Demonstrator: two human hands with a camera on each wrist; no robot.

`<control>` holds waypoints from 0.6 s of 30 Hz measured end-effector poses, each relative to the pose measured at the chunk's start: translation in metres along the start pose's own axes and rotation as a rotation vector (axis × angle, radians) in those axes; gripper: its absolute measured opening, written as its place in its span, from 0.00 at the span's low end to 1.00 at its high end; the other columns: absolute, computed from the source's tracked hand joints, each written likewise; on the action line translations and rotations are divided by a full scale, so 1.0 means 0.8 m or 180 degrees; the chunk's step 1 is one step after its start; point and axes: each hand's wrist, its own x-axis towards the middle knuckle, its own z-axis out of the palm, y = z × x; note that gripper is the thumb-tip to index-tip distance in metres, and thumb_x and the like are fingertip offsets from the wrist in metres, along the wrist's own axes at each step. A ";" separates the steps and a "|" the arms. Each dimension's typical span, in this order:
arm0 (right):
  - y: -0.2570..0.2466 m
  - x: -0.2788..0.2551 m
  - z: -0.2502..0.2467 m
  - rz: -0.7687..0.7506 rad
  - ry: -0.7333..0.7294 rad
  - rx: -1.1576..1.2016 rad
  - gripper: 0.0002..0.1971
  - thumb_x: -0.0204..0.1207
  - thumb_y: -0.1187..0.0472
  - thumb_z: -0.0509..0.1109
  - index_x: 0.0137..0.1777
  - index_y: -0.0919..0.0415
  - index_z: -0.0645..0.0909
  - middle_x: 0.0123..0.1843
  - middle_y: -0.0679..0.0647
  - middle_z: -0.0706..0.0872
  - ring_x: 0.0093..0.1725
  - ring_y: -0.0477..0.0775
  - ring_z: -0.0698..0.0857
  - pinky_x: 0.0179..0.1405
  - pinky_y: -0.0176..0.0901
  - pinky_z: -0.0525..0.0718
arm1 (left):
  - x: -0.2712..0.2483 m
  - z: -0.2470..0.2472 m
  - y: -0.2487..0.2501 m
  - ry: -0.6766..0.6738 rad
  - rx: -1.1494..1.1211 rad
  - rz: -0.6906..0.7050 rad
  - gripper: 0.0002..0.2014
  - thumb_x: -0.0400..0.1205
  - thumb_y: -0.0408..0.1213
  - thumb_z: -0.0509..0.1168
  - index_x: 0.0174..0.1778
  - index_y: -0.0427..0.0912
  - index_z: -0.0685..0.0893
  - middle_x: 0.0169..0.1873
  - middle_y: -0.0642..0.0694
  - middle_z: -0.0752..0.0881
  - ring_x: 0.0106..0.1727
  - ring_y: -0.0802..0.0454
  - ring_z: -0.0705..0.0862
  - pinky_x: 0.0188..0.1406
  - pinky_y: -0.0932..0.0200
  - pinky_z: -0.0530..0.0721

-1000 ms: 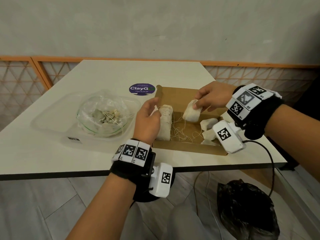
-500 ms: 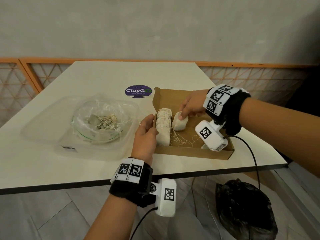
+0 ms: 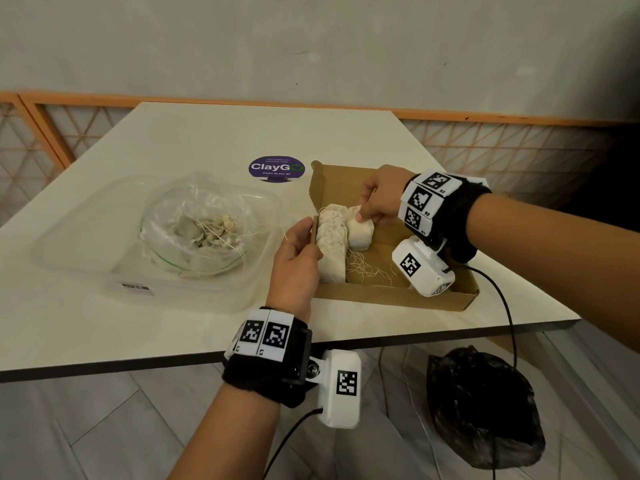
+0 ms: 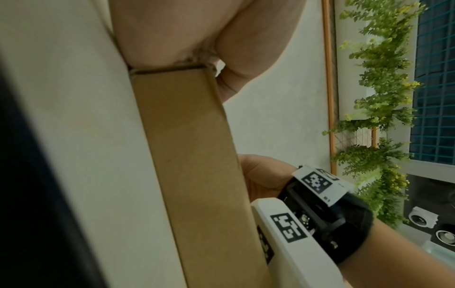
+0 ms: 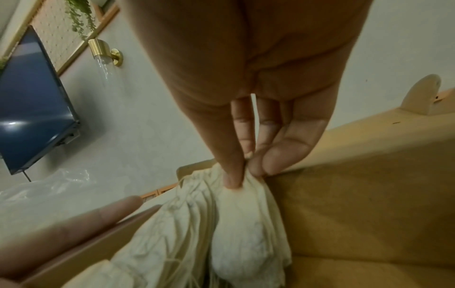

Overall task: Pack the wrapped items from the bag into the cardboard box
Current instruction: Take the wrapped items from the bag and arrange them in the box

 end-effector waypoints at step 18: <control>0.024 -0.022 0.012 0.0889 -0.0641 0.0558 0.10 0.75 0.63 0.72 0.36 0.67 0.79 0.22 0.56 0.84 0.20 0.47 0.81 0.21 0.32 0.81 | -0.003 0.003 0.001 0.0086 0.0239 0.0076 0.23 0.81 0.21 0.53 0.70 0.41 0.76 0.60 0.50 0.81 0.66 0.52 0.79 0.71 0.52 0.76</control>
